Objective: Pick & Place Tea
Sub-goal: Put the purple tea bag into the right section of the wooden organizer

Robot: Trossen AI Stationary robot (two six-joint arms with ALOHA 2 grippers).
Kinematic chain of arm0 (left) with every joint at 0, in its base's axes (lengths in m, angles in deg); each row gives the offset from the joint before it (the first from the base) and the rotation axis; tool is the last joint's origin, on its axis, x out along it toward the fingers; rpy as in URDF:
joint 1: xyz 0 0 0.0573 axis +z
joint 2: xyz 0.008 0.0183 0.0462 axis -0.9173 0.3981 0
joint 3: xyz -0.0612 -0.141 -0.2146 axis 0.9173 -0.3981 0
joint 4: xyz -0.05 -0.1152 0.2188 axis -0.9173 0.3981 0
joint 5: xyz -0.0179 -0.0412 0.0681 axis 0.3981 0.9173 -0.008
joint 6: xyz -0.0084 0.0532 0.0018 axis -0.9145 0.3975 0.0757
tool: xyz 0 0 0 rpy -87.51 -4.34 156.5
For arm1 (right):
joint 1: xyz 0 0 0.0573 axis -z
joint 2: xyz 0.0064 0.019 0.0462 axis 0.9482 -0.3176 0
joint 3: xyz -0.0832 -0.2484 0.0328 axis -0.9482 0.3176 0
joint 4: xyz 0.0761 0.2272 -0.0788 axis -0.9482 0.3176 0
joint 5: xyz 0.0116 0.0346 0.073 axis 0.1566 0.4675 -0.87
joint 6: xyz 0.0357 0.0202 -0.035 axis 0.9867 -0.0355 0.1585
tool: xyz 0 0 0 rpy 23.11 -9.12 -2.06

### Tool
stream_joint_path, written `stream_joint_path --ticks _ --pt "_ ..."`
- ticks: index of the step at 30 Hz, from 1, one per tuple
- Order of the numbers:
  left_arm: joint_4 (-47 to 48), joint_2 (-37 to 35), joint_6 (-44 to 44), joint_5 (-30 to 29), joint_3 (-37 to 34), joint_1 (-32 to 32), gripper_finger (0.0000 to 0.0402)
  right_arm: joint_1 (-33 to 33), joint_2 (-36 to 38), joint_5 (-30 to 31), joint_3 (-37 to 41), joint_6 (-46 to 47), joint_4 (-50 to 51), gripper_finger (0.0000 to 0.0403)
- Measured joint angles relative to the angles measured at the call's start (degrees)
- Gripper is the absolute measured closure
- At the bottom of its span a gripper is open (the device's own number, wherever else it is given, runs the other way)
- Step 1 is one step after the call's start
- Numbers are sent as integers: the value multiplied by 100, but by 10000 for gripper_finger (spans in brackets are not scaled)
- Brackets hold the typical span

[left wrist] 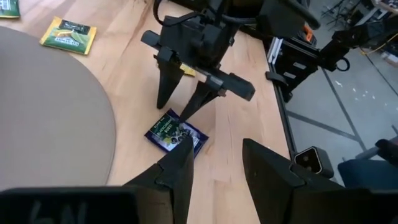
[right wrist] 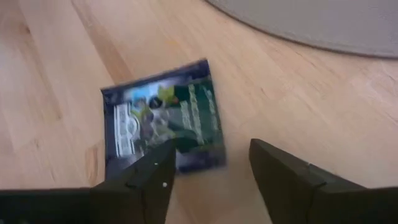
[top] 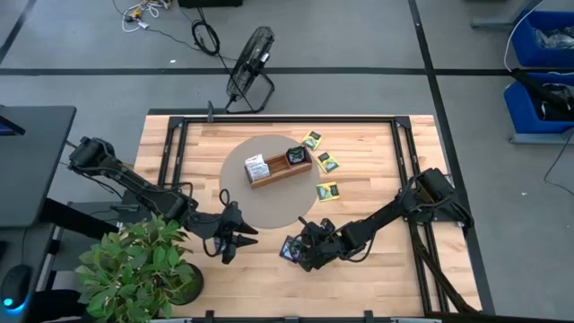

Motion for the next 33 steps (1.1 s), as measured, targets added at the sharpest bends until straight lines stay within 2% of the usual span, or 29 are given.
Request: stream_joint_path --ticks 4,11,18,25,33 --pt "22 0 -79 2 0 -4 259 29 -98 -43 0 64 -131 253" --pt "81 -2 -146 2 0 -2 259 81 -118 -201 4 76 6 388" --pt "153 -2 -149 2 0 -2 259 111 -8 -288 13 74 115 399" --pt "173 -2 -140 2 0 -2 259 111 465 -583 70 -597 286 401" --pt "212 -2 -144 2 0 -2 259 117 919 -463 64 -901 479 402"
